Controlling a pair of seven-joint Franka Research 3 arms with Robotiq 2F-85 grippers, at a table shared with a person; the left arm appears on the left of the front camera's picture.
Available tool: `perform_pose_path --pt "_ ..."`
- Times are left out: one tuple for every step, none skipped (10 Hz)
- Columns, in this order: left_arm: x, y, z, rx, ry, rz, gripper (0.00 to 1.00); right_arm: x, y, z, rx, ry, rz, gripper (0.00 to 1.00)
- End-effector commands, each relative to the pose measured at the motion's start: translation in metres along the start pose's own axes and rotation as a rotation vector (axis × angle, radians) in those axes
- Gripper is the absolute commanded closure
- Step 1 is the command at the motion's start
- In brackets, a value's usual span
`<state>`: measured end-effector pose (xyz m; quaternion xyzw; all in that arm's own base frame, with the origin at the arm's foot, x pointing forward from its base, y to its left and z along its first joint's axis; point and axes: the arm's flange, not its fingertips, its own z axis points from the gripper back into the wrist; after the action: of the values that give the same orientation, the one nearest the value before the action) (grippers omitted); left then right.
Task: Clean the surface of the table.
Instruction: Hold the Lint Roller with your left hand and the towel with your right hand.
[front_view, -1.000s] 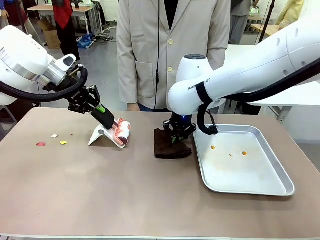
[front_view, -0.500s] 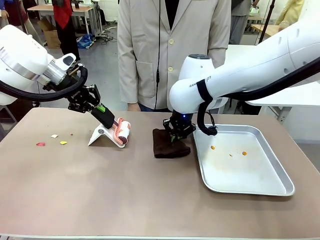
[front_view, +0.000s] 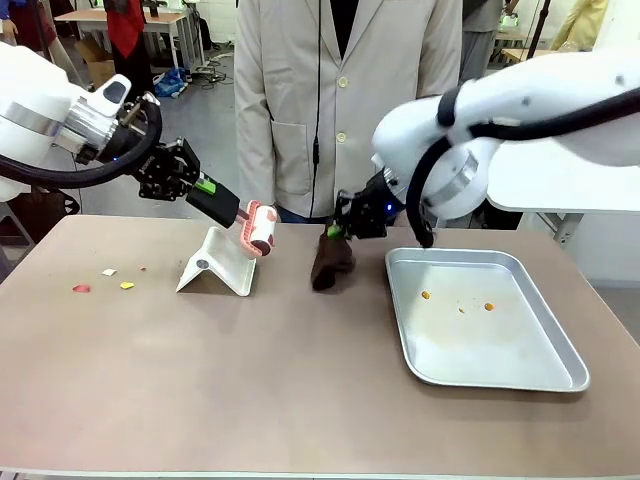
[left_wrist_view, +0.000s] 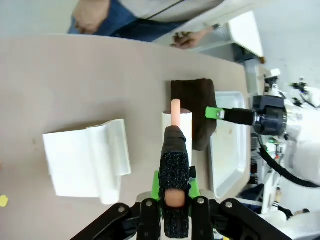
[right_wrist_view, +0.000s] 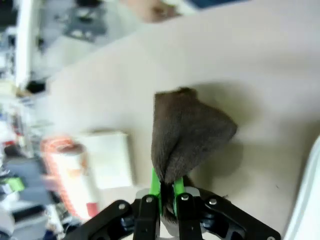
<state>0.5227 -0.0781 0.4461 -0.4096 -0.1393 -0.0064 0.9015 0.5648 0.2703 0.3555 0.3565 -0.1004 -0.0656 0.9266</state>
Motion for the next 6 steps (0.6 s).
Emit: perform_pose_path --pt "-0.010 0.016 0.019 -0.139 -0.001 -0.003 1.00 -0.023 -0.047 0.037 0.541 0.104 0.018 0.96" --pt "-0.009 0.023 0.034 -0.221 0.035 0.013 1.00 -0.028 -0.051 0.051 0.655 0.127 0.021 0.96" --pt "-0.007 0.033 0.056 -0.288 0.021 0.056 1.00 -0.035 -0.054 0.068 0.750 0.151 0.036 0.96" --pt "-0.007 0.046 0.080 -0.398 -0.011 0.094 1.00 -0.044 -0.058 0.083 0.827 0.190 0.081 0.96" --pt "-0.009 0.064 0.108 -0.445 -0.061 0.132 1.00 -0.054 -0.066 0.100 0.880 0.213 0.099 0.96" --pt "-0.014 0.084 0.136 -0.463 -0.086 0.166 1.00 -0.063 -0.079 0.117 0.895 0.207 0.114 0.96"
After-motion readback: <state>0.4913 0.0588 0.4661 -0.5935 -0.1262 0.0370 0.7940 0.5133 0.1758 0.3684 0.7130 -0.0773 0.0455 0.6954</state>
